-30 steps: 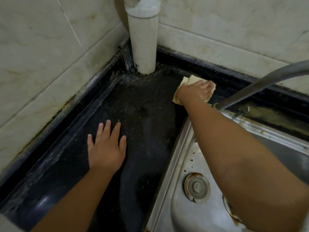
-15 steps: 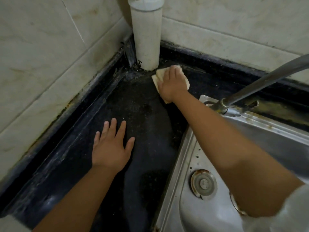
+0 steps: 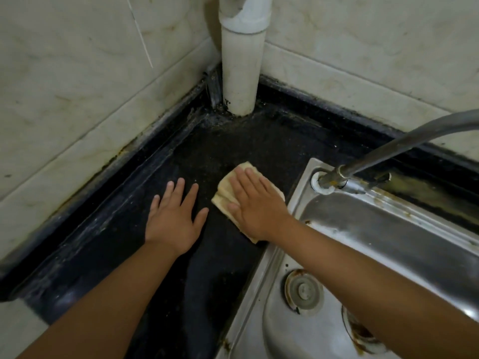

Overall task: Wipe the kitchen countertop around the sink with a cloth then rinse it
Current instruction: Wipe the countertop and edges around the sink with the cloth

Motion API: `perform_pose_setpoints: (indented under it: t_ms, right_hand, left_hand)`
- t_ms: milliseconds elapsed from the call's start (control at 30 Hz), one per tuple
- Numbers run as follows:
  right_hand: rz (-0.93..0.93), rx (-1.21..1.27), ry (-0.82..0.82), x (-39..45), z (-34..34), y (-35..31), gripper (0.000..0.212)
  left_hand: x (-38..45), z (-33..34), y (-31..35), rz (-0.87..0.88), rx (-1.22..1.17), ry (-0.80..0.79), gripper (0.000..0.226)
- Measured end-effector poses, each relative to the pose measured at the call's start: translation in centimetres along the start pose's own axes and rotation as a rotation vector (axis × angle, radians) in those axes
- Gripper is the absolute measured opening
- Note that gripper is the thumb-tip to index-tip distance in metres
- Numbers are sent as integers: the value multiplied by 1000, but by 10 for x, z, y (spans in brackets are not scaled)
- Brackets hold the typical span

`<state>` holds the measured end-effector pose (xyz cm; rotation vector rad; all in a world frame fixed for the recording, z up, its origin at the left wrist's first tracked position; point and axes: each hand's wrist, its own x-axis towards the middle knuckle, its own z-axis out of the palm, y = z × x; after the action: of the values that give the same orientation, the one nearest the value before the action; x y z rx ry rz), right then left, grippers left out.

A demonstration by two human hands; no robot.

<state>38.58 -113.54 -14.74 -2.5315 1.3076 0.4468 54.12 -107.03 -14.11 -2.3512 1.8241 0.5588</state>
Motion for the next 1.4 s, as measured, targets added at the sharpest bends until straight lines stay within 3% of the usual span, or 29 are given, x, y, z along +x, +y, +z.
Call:
perform_pose_setpoints:
  t_ms: [67,133,267,433,600,733,800,833,900,967,1000,1233,1400]
  right_hand:
    - [190,-13,28,31,-11,26,61]
    - [392,89,69,57,-28,56,59]
    - [465,145,112,97,-48,76,61]
    - [147,-7,156,111,-30,9,61]
    - [-353,-79,143,26,14,-69,81]
    - [-676,-186,162,-34,36,-43,54]
    - [-669,-333,286,-17,21,-13,44]
    - [-557,-369,283,0,8,-5,48]
    - [-188,-214,204,32,-16,-4,72]
    - [131,-19,104,56,-23,-27,69]
    - [159,9,95,63,-21,-47,65]
    - [-389,-26,163,-7,35,-180,63]
    - [-458,-94,101,-88,70,-144,58]
  left_hand:
    - [3,0,0,-15,-22,19,60]
    - [5,-2,1,-3,-79,51,57]
    - [-3,-7,-13,9,-175,189,53]
    - [-32,-1,-53,0,-233,343,59]
    - [-81,27,-92,-122,-252,365,69]
    - [-121,51,-101,-189,-171,336,60]
    - [-138,59,-104,-216,-159,313,70]
    - [-145,63,-105,-235,-164,297,74]
    - [-159,72,-107,-274,-177,257,76]
    - [-166,77,-108,-299,-190,228,77]
    - [-168,77,-108,-303,-198,231,77]
    - [-175,73,-120,-299,-312,354,60]
    - [-170,69,-130,-235,-304,306,78]
